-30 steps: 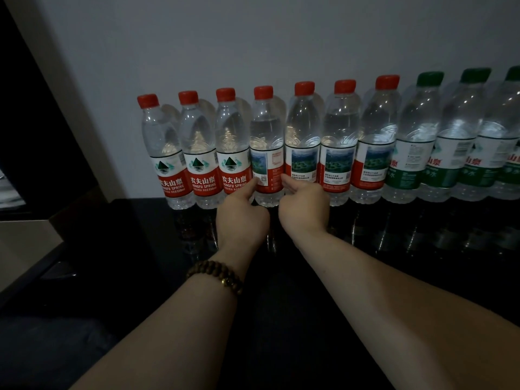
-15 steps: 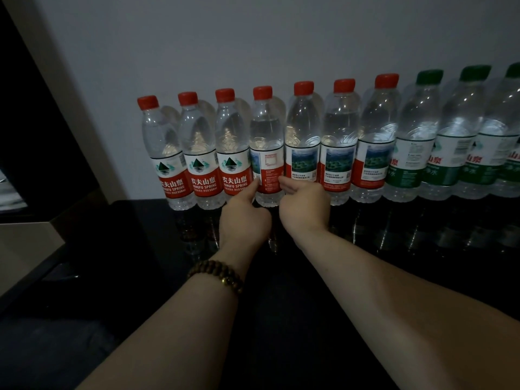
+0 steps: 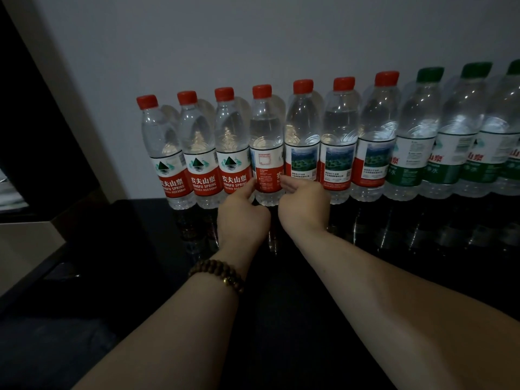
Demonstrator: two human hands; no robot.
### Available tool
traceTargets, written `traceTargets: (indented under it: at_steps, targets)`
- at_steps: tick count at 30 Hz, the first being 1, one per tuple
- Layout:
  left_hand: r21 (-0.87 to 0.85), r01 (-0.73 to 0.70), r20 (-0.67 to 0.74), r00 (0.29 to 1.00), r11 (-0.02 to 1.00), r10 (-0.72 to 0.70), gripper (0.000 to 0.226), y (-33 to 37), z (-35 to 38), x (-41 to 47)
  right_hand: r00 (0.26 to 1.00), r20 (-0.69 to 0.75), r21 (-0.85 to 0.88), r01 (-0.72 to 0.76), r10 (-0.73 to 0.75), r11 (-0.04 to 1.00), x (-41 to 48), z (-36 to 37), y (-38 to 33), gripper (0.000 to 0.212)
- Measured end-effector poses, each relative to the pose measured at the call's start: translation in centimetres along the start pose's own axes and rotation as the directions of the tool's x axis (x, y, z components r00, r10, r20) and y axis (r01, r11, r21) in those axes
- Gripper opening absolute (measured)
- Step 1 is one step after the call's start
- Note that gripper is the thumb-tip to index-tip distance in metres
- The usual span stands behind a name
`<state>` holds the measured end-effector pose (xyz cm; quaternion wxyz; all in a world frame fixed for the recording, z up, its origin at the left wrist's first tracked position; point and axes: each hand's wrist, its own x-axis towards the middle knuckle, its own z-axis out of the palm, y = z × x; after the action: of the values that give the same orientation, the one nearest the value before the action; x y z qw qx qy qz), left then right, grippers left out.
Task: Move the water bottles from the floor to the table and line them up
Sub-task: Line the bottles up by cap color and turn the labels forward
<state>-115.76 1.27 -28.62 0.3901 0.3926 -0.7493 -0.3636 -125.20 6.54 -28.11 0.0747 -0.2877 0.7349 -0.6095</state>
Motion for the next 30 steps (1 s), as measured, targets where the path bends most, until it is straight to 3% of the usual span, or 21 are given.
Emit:
traceTargets:
  at_steps: [6,11,15,20,26,30]
  targets:
    - [0.021,-0.008,0.052,0.999,1.0,0.007,0.079,0.03,0.17,-0.04,1.0,-0.011,0.025,-0.026,0.026,0.999,0.36,-0.05,0.27,0.045]
    - [0.001,-0.008,-0.002,1.0,1.0,0.008,0.071,-0.1,0.08,0.07,1.0,-0.005,0.034,-0.019,0.019,0.999,0.26,-0.04,0.26,0.045]
    - [0.028,-0.028,0.064,0.998,0.999,0.027,0.079,0.04,-0.01,0.01,1.0,0.005,0.017,-0.022,0.022,1.0,0.39,0.0,0.33,0.044]
    - [0.002,-0.03,-0.009,1.0,1.0,0.03,0.074,0.06,0.03,-0.06,1.0,-0.004,0.024,-0.014,0.014,1.0,0.23,-0.03,0.18,0.048]
    - [0.068,-0.029,0.044,0.999,0.997,0.026,0.077,-0.03,0.14,-0.06,1.0,-0.01,0.024,-0.018,0.018,1.0,0.39,-0.11,0.29,0.042]
    - [0.028,-0.009,-0.043,0.999,1.0,0.01,0.069,0.04,0.11,-0.07,1.0,-0.016,0.002,-0.018,0.018,1.0,0.33,-0.11,0.25,0.042]
